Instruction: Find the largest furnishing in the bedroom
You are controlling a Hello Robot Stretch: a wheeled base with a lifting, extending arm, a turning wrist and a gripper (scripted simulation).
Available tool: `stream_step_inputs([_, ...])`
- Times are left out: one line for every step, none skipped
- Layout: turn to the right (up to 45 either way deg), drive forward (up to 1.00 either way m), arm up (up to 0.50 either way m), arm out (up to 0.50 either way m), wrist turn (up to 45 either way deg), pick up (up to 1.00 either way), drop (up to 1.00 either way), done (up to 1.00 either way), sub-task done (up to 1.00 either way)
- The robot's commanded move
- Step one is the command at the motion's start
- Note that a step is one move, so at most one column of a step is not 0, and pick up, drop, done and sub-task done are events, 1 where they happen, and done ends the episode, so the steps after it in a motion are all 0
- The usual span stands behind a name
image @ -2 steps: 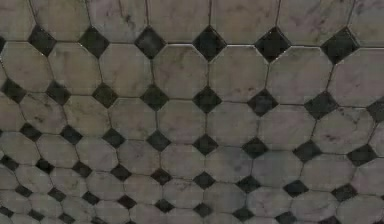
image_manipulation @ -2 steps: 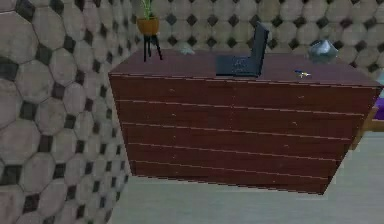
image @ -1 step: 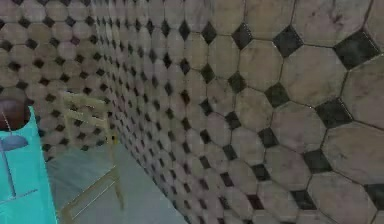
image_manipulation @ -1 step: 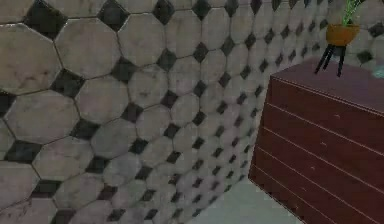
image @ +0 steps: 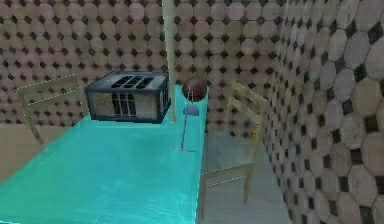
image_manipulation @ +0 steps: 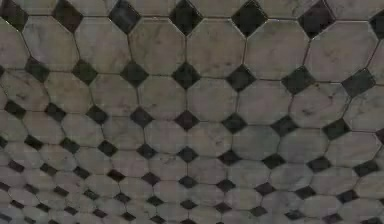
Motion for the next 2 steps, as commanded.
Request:
stream_step_inputs([-45.0, 0.0, 0.0, 0.0, 0.0, 0.0, 0.0, 0.0, 0.0])
stream_step_inputs([-45.0, 0.0, 0.0, 0.0, 0.0, 0.0, 0.0, 0.0, 0.0])
